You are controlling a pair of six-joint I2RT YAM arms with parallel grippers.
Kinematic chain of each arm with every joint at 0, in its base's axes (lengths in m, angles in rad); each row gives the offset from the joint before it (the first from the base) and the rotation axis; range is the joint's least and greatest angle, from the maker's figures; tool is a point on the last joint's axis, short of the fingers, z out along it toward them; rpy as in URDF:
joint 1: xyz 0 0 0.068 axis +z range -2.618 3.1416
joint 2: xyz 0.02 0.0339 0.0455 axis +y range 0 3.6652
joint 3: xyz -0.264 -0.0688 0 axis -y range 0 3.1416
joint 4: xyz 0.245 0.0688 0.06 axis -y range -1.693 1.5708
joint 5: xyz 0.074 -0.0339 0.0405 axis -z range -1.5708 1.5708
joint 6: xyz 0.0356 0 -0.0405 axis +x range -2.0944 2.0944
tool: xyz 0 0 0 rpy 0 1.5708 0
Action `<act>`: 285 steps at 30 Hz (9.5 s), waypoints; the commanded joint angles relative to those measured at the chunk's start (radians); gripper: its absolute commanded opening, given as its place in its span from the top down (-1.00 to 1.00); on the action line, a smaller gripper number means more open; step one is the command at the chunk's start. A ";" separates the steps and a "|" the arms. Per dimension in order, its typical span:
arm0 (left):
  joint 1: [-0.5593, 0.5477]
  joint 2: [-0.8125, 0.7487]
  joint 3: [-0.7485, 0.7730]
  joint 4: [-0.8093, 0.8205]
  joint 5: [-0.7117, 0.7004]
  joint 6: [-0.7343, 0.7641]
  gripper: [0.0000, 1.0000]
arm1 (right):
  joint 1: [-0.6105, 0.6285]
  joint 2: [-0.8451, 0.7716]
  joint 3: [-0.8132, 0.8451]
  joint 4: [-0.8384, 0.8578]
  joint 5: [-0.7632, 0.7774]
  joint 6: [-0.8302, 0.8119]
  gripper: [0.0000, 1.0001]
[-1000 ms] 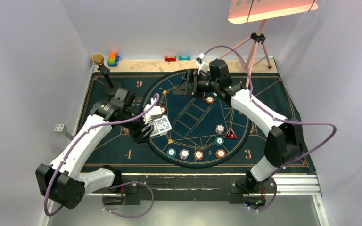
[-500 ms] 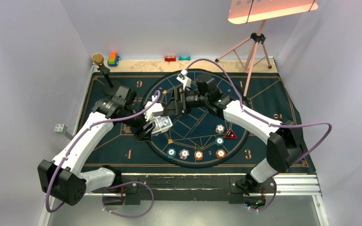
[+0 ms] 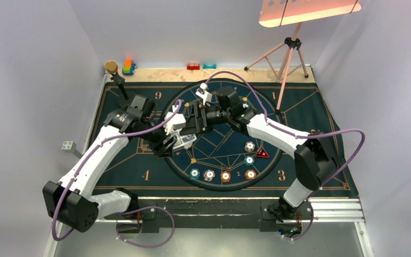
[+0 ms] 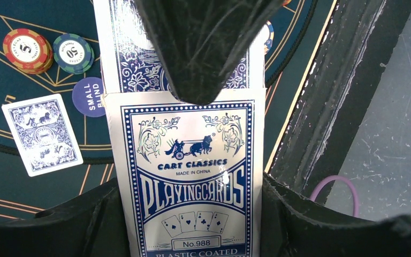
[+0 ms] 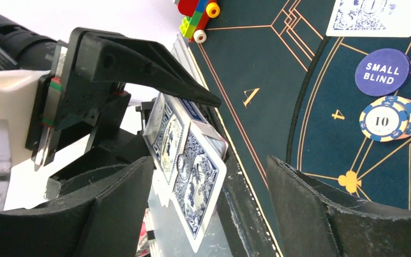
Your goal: Distribute texas hold em gaming equipment
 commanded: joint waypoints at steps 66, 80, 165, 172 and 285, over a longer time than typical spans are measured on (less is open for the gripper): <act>0.005 -0.025 -0.001 0.025 0.052 0.001 0.74 | -0.408 0.097 0.307 -0.211 0.074 -0.112 1.00; 0.004 -0.035 0.028 0.006 0.063 -0.004 0.74 | -0.456 0.703 0.896 -0.353 0.398 -0.132 0.98; 0.004 -0.052 0.050 0.016 0.061 -0.025 0.74 | -0.115 -0.097 -0.036 -0.123 0.041 -0.088 0.07; 0.004 -0.050 0.053 0.014 0.065 -0.023 0.75 | -0.153 -0.127 -0.043 -0.152 0.047 -0.108 0.13; 0.005 -0.078 0.013 -0.010 0.080 0.004 0.77 | -0.944 -0.759 -0.486 -0.492 0.338 -0.020 -0.68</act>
